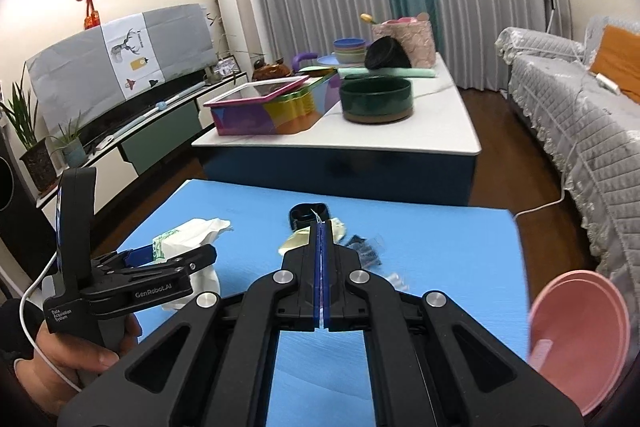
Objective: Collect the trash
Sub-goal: 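Carry the white printed bag and clear wrapper over the pink bin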
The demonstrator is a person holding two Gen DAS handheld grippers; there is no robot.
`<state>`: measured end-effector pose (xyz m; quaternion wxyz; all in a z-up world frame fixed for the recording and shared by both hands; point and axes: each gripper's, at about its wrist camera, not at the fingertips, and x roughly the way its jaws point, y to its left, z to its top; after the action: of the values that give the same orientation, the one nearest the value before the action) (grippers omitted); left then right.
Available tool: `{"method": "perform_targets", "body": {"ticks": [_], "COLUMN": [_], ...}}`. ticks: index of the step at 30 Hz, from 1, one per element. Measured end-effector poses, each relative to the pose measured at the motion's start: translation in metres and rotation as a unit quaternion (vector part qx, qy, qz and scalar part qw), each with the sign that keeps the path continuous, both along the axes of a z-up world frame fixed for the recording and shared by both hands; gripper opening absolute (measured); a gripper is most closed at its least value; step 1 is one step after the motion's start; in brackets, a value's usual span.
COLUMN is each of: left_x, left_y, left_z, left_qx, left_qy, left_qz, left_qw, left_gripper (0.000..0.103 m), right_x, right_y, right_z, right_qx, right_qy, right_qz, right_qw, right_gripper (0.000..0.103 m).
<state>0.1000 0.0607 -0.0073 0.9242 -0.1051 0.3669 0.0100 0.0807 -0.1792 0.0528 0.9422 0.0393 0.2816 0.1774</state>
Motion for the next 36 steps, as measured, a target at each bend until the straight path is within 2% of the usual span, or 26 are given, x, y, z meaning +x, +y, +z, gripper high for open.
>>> {"method": "perform_targets", "body": {"ticks": [12,19,25,36], "left_x": [-0.017,-0.022,-0.03,-0.04], "left_y": [-0.036,-0.06,-0.088,-0.148], "left_z": [0.013,0.013,0.012,0.012], "left_qx": [0.026,0.034,0.038,0.026], "left_qy": [-0.033,-0.044,-0.059,-0.069], "left_qz": [-0.041,-0.062,-0.089,-0.152], "left_qw": [0.9983,0.9965,0.9935,0.9856], "left_gripper": [0.085,0.085,0.085,0.085], "right_x": [-0.007,-0.018,-0.029,-0.045], "right_y": [-0.059,-0.093,-0.12,-0.183], "right_z": [0.029,0.018,0.015,0.008], "right_qx": [-0.01,0.011,0.01,0.017], "right_qy": [-0.009,-0.004,-0.01,0.001], "right_qz": [-0.031,-0.064,-0.091,-0.148], "right_qw": [0.999,0.998,0.996,0.989], "right_gripper": [0.001,0.001,0.001,0.001]}}
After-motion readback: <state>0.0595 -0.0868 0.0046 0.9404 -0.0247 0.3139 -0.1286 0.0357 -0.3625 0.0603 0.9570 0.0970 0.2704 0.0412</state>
